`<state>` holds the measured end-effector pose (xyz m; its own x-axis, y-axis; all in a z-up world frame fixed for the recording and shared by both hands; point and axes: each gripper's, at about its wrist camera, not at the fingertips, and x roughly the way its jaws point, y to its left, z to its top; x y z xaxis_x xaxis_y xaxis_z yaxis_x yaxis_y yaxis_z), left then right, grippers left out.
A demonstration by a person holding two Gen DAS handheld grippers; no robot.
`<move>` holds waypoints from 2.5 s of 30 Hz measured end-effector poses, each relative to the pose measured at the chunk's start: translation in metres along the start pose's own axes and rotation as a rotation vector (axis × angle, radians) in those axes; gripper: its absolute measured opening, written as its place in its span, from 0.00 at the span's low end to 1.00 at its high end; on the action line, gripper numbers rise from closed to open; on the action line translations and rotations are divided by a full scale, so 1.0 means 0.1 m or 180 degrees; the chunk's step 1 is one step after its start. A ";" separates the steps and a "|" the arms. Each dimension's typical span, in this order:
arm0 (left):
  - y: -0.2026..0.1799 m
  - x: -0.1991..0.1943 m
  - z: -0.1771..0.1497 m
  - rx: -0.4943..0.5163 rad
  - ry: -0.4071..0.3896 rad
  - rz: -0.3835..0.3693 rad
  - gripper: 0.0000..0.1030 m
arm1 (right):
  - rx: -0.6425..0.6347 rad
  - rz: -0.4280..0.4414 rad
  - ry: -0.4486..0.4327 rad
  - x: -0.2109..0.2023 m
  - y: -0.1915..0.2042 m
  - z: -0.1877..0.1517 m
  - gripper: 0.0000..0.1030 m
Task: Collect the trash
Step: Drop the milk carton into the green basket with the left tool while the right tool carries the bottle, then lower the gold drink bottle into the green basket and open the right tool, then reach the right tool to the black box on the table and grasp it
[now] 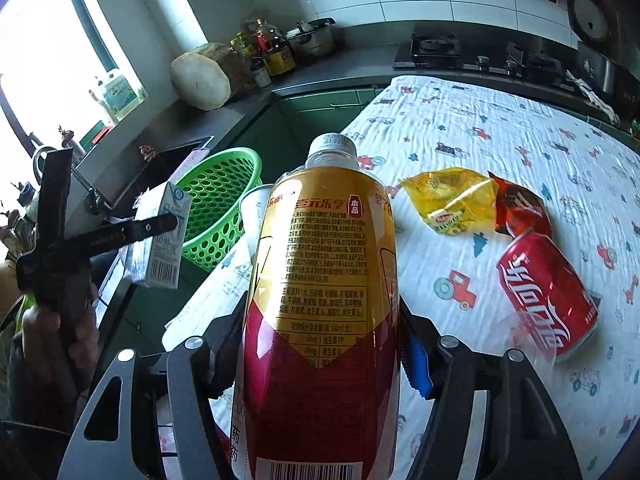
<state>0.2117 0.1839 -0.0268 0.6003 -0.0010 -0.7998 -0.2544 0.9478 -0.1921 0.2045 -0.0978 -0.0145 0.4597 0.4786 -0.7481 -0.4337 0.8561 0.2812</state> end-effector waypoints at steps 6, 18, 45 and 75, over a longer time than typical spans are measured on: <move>0.55 0.32 0.64 -0.0164 -0.0091 0.0308 0.65 | -0.0181 0.0073 -0.0001 0.15 0.27 0.23 0.62; 1.17 1.13 0.91 -0.0525 0.0216 0.0410 0.67 | -0.0394 0.0147 0.0027 0.48 0.70 0.69 0.62; 2.01 0.27 0.52 -0.0917 -0.0183 0.0550 0.82 | -0.0843 0.0393 0.0344 2.09 1.96 1.50 0.62; 2.00 -0.07 0.17 -0.0999 -0.0218 0.0644 0.83 | -0.1210 0.0436 0.0183 1.88 2.08 1.28 0.72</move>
<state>0.1702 0.3790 -0.0500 0.5608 0.2076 -0.8015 -0.5866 0.7828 -0.2076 0.2995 0.1955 -0.0194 0.3383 0.5622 -0.7546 -0.7484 0.6469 0.1464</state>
